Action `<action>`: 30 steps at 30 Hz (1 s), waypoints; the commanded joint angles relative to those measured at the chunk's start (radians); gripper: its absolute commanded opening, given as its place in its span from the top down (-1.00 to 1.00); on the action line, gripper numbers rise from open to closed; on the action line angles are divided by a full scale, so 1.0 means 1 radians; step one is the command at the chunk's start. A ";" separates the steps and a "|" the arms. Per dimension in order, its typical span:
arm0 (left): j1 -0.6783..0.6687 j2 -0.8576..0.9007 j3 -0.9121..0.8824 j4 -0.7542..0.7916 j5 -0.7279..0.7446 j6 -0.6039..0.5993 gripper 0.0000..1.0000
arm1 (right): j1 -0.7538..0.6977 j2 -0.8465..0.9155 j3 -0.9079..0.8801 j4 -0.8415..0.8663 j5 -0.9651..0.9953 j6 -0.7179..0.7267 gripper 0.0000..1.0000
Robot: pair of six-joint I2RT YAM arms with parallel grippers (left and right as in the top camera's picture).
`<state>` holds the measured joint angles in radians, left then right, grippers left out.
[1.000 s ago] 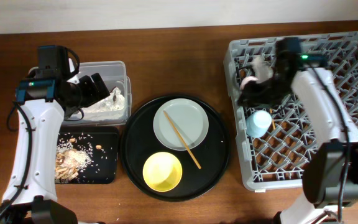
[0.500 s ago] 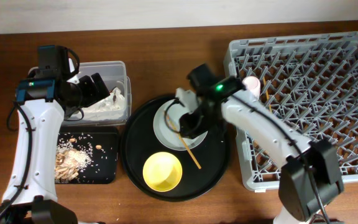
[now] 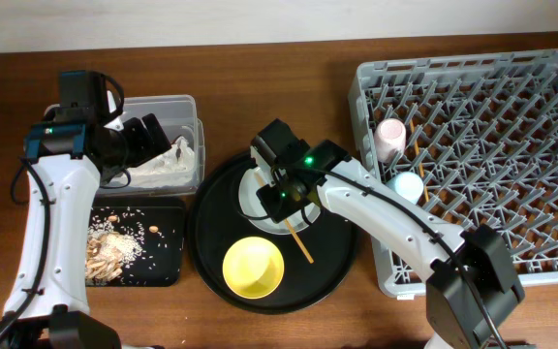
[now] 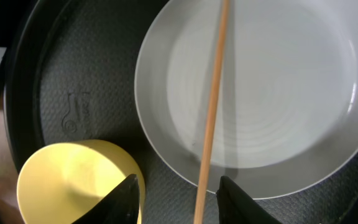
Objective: Sort waste into correct bins and load items into the dishwasher rack
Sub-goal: 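Grasp the second chopstick and place it upright in the rack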
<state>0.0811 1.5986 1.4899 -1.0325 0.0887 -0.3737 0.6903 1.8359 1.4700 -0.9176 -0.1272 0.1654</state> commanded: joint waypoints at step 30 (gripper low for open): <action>0.002 -0.011 0.016 -0.002 -0.007 0.008 -0.98 | 0.004 0.216 -0.012 0.018 0.031 0.054 0.58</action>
<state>0.0811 1.5986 1.4899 -1.0328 0.0887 -0.3737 0.6903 2.0396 1.4677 -0.9031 -0.1104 0.2111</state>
